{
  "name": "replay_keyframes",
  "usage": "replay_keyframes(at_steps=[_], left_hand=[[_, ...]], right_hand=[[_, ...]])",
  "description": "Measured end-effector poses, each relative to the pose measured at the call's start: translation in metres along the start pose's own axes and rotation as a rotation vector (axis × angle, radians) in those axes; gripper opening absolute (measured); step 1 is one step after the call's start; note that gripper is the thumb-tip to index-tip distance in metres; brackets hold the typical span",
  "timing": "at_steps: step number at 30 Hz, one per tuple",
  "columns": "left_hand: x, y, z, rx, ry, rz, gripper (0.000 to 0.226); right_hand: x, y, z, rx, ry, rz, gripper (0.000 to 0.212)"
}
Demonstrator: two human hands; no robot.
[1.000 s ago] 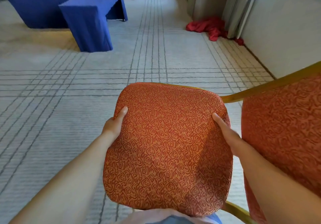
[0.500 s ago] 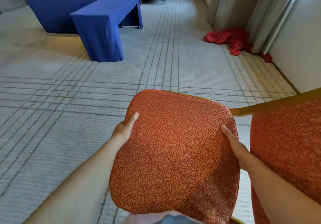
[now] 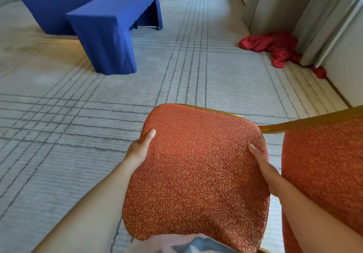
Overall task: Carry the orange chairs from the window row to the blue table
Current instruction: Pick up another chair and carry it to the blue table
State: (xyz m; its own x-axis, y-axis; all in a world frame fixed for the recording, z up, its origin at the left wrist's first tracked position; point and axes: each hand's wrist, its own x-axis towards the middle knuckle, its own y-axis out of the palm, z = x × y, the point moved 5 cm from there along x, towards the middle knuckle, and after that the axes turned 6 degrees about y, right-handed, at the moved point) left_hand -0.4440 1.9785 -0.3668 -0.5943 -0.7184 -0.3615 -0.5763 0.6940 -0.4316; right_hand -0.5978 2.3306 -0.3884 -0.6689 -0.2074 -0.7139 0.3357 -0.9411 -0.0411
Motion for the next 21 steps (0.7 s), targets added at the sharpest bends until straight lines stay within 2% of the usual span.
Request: replay_keyframes(at_steps=[3,6,12,21], left_hand=[[0.064,0.008,-0.033,-0.018,0.027,0.045,0.077],[0.137,0.013,-0.083,-0.015,0.074,0.044,0.074],[0.258,0.025,-0.167,-0.037,0.097,0.040,0.074],[0.430,0.081,-0.241,-0.034,0.078,0.035,0.071]], right_hand=[[0.041,0.012,0.042,0.003,0.001,-0.021,0.129],[0.086,0.031,0.105,0.024,-0.037,-0.046,0.131],[0.162,0.055,0.227,0.035,-0.078,-0.062,0.118],[0.319,0.077,0.360,0.004,-0.045,-0.062,0.135]])
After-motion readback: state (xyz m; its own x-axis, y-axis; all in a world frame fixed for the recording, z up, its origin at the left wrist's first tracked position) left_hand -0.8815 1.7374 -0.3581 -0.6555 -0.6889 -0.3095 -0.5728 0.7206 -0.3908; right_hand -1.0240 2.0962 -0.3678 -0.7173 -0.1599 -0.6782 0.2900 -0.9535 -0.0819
